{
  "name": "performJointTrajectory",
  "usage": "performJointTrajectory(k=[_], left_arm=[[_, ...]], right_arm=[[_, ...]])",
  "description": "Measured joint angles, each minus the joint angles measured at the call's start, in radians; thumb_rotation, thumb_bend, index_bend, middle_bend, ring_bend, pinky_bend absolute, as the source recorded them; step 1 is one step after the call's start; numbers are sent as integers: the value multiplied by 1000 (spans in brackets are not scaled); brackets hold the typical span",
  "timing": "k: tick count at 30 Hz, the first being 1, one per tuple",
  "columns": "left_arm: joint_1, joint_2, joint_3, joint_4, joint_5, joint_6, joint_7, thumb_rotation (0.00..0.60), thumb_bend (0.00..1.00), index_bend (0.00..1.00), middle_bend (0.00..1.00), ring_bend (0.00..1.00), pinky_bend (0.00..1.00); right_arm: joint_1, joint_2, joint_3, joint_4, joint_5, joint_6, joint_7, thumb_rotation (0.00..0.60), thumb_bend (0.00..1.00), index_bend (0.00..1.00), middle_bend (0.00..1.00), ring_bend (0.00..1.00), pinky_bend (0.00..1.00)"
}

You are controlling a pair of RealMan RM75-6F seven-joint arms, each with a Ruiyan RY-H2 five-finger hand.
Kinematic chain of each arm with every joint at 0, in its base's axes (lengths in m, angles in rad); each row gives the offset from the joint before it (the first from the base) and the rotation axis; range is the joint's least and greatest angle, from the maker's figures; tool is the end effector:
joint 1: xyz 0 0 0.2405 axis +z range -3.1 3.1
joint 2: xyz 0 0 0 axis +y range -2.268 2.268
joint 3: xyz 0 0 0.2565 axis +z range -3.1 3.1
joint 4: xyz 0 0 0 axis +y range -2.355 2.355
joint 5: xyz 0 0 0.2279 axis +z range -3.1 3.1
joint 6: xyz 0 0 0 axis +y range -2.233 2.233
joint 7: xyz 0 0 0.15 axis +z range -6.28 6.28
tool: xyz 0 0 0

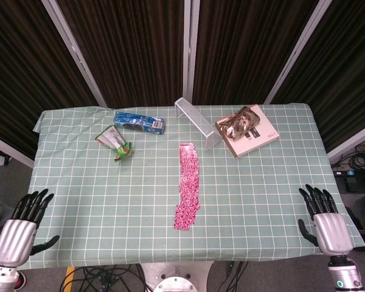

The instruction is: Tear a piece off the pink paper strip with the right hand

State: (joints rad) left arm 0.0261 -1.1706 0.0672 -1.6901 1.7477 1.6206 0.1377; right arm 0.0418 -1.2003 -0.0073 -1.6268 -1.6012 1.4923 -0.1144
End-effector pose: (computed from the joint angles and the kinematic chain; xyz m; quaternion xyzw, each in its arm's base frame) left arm -0.2790 0.1254 0.1127 -0.6331 -0.3606 -0.4142 0.5454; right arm -0.3029 -0.1605 0.1030 0.6301 -0.3851 0.3764 0.5594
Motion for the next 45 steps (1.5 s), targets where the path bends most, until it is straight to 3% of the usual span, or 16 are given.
performJointTrajectory(k=[1, 3, 5, 7, 9, 12, 14, 17, 22, 30, 37, 45], left_arm=[[0, -2, 1, 3, -1, -2, -1, 600, 20, 56, 8, 0, 83], [0, -3, 4, 6, -2, -6, 0, 600, 19, 56, 8, 0, 82], [0, -3, 2, 7, -2, -4, -2, 600, 20, 56, 8, 0, 83], [0, -2, 1, 9, -3, -2, -8, 600, 19, 56, 8, 0, 83], [-1, -2, 0, 12, -6, -3, -12, 600, 19, 56, 8, 0, 82], [-1, -5, 1, 18, -8, -5, -15, 600, 19, 56, 8, 0, 83], [-1, -8, 3, 21, -10, -7, -15, 600, 19, 56, 8, 0, 83], [-1, -10, 2, 23, -12, -7, -16, 600, 19, 56, 8, 0, 83], [-1, -10, 3, 19, -7, -5, -8, 600, 20, 56, 8, 0, 83], [8, 7, -3, 13, -10, 24, -21, 600, 19, 56, 8, 0, 83], [16, 32, -6, 16, -17, 40, -52, 600, 19, 56, 8, 0, 83], [19, 40, -5, 19, -16, 43, -60, 600, 19, 56, 8, 0, 83]], right_arm=[[0, 0, 0, -1, 2, -2, -3, 600, 889, 0, 0, 0, 0], [1, 1, 0, -6, 7, -8, -14, 600, 994, 0, 2, 0, 0], [2, 0, 1, -12, 12, -11, -29, 600, 1000, 0, 37, 5, 29], [2, -4, 4, -21, 22, -14, -49, 600, 1000, 0, 130, 86, 152], [2, -10, 5, -26, 26, -17, -60, 600, 1000, 0, 344, 311, 373], [5, -12, 4, -32, 27, -24, -71, 600, 1000, 0, 621, 545, 531], [9, -12, -4, -45, 22, -37, -80, 600, 1000, 0, 741, 635, 587], [17, -14, -22, -66, -8, -54, -90, 600, 1000, 0, 833, 703, 631], [45, -44, -43, -98, -62, -101, -171, 600, 1000, 53, 908, 765, 672], [123, -159, -46, -163, -64, -287, -428, 600, 1000, 95, 911, 802, 691], [210, -336, -1, -192, 105, -453, -702, 600, 1000, 96, 912, 806, 691], [270, -458, 30, -196, 314, -491, -903, 600, 1000, 96, 912, 809, 691]])
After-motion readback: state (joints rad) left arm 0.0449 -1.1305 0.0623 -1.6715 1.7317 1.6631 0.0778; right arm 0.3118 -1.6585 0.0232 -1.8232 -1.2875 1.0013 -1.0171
